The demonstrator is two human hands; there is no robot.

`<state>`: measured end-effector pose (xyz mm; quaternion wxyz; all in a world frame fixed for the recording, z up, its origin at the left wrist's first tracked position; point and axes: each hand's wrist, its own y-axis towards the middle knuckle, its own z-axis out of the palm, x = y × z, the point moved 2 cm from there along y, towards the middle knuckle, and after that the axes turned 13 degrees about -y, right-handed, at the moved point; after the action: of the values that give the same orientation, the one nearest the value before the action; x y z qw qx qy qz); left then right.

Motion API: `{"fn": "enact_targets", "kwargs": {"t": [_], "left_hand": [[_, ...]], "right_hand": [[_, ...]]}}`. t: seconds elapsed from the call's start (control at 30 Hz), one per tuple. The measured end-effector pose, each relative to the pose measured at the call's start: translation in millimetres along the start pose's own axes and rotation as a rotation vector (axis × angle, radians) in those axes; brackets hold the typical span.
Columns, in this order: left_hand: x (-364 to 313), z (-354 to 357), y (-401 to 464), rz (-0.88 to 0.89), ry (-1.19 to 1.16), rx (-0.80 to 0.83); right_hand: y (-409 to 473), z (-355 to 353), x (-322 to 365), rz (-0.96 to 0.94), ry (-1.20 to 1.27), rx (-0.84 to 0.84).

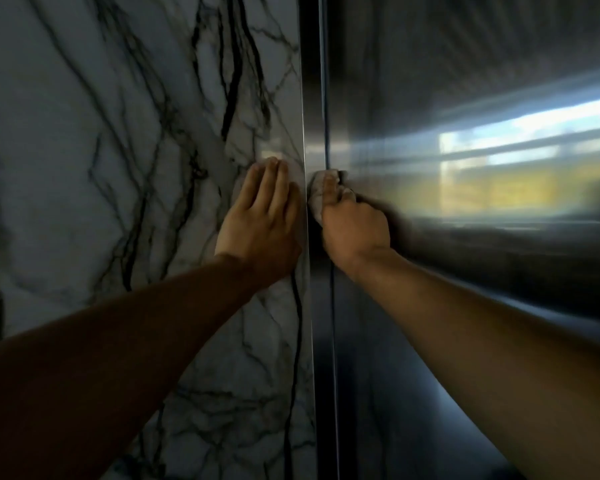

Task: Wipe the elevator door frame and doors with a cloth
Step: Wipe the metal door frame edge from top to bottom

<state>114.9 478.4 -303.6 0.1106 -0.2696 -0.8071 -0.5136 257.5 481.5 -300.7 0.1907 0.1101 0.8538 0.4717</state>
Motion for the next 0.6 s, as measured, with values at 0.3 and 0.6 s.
{"fn": "enact_targets", "kwargs": {"t": [0.3, 0.6], "left_hand": [[-51.7, 51.2, -71.6, 0.056, 0.018, -0.019], [-83.7, 86.9, -128.6, -0.024, -0.097, -0.036]], "right_hand": [[-67.8, 39.8, 18.1, -0.002, 0.020, -0.043], [-141.8, 79.1, 35.9, -0.027, -0.005, 0.033]]}}
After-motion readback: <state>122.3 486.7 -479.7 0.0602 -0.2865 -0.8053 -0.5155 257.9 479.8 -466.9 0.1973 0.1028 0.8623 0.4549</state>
